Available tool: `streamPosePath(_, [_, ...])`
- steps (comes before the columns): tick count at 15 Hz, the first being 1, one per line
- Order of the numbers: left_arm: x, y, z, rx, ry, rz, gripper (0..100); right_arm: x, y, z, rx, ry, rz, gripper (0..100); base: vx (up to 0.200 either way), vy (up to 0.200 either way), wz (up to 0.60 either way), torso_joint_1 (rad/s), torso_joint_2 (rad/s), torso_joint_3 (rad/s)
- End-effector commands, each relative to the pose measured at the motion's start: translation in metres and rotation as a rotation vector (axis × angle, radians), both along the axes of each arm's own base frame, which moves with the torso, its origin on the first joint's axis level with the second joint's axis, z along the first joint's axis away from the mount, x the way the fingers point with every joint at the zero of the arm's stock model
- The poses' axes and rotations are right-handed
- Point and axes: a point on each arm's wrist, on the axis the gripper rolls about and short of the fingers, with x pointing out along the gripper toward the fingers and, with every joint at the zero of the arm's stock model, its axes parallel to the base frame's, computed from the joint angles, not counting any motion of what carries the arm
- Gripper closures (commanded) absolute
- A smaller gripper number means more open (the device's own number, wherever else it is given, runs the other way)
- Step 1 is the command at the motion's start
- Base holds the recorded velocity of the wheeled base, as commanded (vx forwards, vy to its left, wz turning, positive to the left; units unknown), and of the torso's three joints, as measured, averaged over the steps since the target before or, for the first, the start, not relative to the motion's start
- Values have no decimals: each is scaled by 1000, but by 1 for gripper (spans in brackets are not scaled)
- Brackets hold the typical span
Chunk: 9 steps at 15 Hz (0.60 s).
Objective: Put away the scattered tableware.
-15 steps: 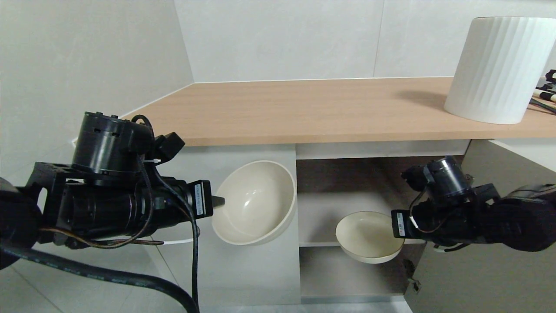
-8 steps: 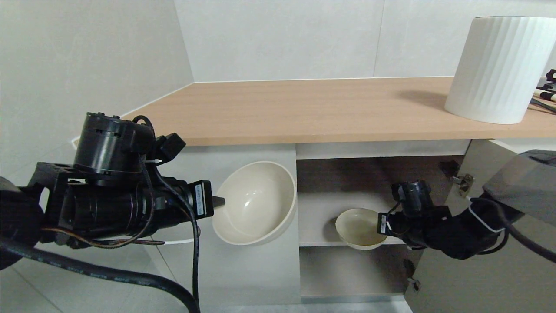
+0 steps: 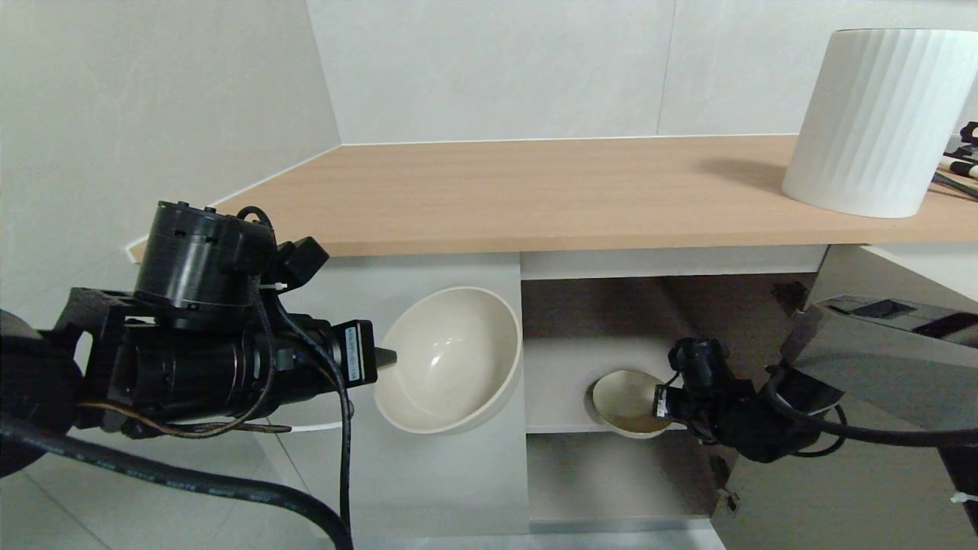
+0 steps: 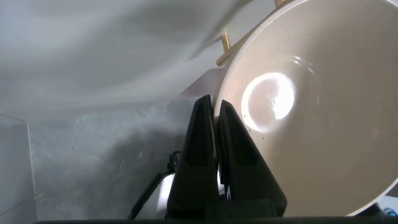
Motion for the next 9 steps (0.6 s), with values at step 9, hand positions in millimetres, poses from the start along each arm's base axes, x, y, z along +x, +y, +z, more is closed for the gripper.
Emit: streamPosePath(9, [2, -3, -4, 7, 12, -5, 100, 34, 6, -10, -10, -76, -53, 100, 0, 0, 0, 0, 0, 0])
